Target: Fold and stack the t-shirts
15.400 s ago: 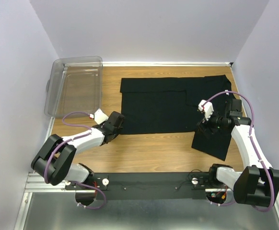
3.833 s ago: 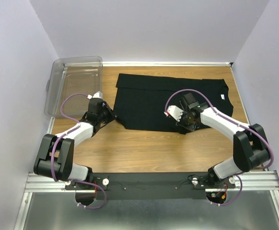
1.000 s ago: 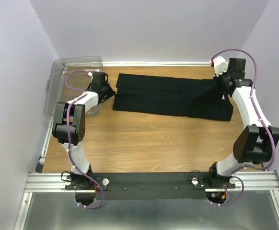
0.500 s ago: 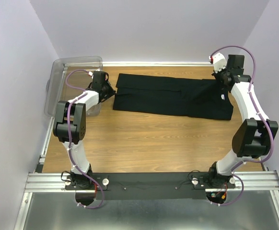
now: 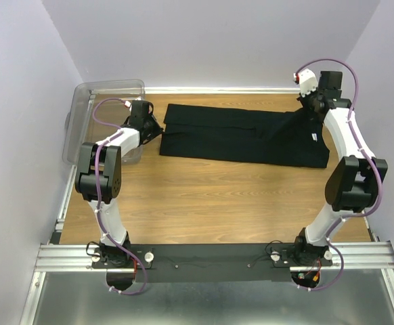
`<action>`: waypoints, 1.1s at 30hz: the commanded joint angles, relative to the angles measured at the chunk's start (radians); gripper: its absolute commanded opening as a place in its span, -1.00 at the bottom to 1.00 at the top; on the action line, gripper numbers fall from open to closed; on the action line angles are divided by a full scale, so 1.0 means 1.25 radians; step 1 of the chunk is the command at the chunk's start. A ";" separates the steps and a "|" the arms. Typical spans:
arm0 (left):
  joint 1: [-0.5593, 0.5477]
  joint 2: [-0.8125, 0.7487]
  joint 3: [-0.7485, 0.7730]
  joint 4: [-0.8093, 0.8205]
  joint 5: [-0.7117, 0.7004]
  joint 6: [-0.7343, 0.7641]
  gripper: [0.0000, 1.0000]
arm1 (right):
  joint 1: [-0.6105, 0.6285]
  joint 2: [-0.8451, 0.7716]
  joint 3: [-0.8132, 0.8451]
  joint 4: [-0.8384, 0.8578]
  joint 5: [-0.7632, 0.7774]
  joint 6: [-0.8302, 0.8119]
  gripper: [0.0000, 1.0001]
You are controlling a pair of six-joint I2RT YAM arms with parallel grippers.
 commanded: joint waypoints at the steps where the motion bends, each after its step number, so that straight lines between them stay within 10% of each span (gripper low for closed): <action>1: 0.016 0.006 0.019 -0.022 -0.030 0.022 -1.00 | -0.006 0.039 0.051 0.017 -0.029 0.019 -0.99; 5: 0.022 0.006 0.021 -0.011 0.010 0.039 -0.92 | -0.006 0.067 0.062 0.015 -0.012 0.027 -0.86; 10: 0.025 -0.094 -0.007 0.058 0.046 0.068 0.02 | -0.011 0.127 0.072 0.023 0.091 0.062 -0.15; 13: 0.025 -0.175 -0.018 0.099 0.094 0.074 0.23 | -0.020 0.132 0.071 0.041 0.108 0.094 0.07; 22: 0.025 -0.484 -0.096 0.087 0.207 0.272 0.26 | -0.006 0.199 0.125 -0.090 -0.420 0.137 0.07; 33: 0.025 -0.797 -0.381 0.002 0.054 0.430 0.33 | 0.138 0.402 0.284 -0.120 -0.174 0.245 0.15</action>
